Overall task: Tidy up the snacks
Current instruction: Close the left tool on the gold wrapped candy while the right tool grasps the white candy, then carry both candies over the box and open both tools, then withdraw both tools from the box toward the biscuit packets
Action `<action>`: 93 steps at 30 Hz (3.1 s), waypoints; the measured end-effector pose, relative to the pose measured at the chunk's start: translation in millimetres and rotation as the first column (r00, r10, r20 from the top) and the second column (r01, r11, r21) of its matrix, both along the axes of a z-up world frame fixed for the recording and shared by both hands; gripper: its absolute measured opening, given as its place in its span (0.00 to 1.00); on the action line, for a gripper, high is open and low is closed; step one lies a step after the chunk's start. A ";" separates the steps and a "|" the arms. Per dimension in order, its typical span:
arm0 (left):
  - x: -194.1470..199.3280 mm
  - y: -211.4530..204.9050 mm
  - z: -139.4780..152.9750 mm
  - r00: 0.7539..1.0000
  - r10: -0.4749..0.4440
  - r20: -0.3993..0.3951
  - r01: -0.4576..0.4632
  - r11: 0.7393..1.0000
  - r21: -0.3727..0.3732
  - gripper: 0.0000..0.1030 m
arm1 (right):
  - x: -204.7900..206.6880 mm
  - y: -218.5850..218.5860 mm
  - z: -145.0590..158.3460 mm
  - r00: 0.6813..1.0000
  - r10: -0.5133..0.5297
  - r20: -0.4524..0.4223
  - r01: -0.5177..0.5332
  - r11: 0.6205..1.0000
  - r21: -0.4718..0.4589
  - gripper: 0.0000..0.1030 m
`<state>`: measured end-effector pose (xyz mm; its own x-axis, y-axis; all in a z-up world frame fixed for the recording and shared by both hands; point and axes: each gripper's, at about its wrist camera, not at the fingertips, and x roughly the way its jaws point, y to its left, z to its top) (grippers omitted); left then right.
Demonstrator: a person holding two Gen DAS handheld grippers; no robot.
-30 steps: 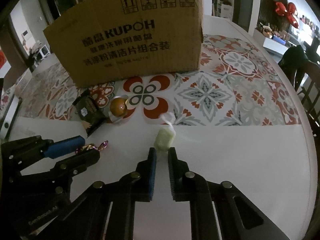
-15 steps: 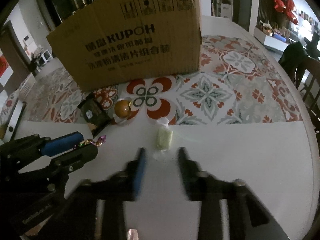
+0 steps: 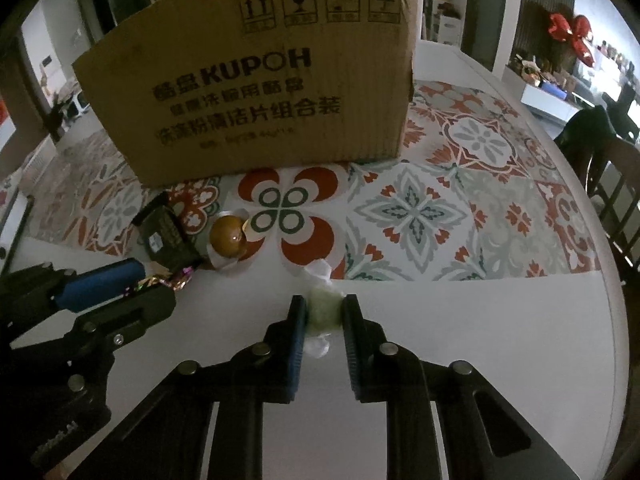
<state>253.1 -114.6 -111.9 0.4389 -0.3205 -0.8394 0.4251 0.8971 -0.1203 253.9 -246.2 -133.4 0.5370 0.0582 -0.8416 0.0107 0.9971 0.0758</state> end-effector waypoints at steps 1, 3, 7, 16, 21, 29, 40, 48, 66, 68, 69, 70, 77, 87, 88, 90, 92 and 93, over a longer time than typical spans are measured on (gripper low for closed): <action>0.0 -0.2 0.4 1.000 -0.001 0.001 0.001 1.000 -0.002 0.28 | -0.3 -0.3 0.6 1.000 -0.001 0.001 0.001 1.000 0.002 0.19; -0.8 -0.5 2.2 1.000 -0.002 0.008 0.002 1.000 -0.003 0.28 | -3.3 -0.3 4.6 1.000 -0.002 0.012 0.002 1.000 0.010 0.19; -4.0 -0.7 9.2 1.000 -0.002 0.029 0.002 1.000 -0.004 0.28 | -7.7 0.7 14.9 0.999 -0.001 0.036 0.000 1.000 0.016 0.19; -14.6 7.9 44.7 0.994 0.015 0.108 -0.010 0.999 -0.051 0.28 | -22.1 3.8 52.7 0.992 0.002 0.126 -0.006 0.999 0.035 0.19; -21.8 16.0 72.4 0.984 0.029 0.173 -0.015 0.996 -0.082 0.28 | -32.4 6.7 80.9 0.980 0.003 0.199 -0.011 0.999 0.039 0.19; -24.9 26.8 116.5 0.963 0.064 0.262 -0.032 0.992 -0.125 0.28 | -40.2 12.9 123.4 0.951 0.018 0.307 -0.034 0.998 0.047 0.19; -14.3 32.3 159.9 0.919 0.069 0.388 -0.014 0.990 -0.141 0.28 | -27.4 13.9 164.8 0.911 0.025 0.411 -0.051 0.997 0.050 0.19; 4.8 29.5 181.7 0.891 0.072 0.448 -0.016 0.991 -0.129 0.28 | -9.3 12.2 189.4 0.886 0.032 0.462 -0.058 0.997 0.043 0.19; 80.8 21.3 179.0 0.918 0.077 0.388 -0.045 0.995 -0.090 0.28 | 63.3 7.5 192.6 0.912 0.055 0.407 -0.074 0.997 0.031 0.19; 91.4 20.7 174.3 0.927 0.080 0.367 -0.051 0.995 -0.088 0.29 | 70.7 7.6 191.2 0.916 0.056 0.398 -0.071 0.997 0.024 0.19; 95.2 20.3 172.6 0.930 0.081 0.360 -0.053 0.995 -0.086 0.29 | 75.5 7.3 189.5 0.918 0.056 0.393 -0.071 0.997 0.023 0.19; 99.2 20.0 170.8 0.931 0.085 0.354 -0.059 0.995 -0.082 0.29 | 79.5 6.7 188.1 0.920 0.057 0.388 -0.071 0.997 0.022 0.19; 121.6 18.1 160.2 0.937 0.105 0.332 -0.090 0.994 -0.061 0.45 | 100.3 3.2 179.0 0.934 0.046 0.353 -0.057 0.998 0.020 0.20; 107.9 30.0 159.6 0.926 0.149 0.346 -0.144 0.989 -0.040 0.75 | 94.3 1.3 174.6 0.937 0.024 0.347 -0.028 1.000 0.008 0.44; 104.1 30.8 160.5 0.926 0.148 0.348 -0.143 0.989 -0.041 0.75 | 91.8 1.3 174.7 0.937 0.023 0.347 -0.029 1.000 0.011 0.44; 94.8 33.0 162.7 0.924 0.149 0.352 -0.142 0.989 -0.045 0.76 | 86.1 0.9 175.0 0.936 0.024 0.352 -0.032 0.999 0.017 0.44; 88.1 35.5 164.5 0.923 0.153 0.354 -0.145 0.988 -0.049 0.77 | 76.9 2.5 177.1 0.931 0.025 0.364 -0.034 0.999 0.018 0.44; 84.2 37.1 165.3 0.923 0.154 0.354 -0.145 0.988 -0.054 0.78 | 73.1 3.5 177.5 0.929 0.027 0.368 -0.036 0.999 0.017 0.44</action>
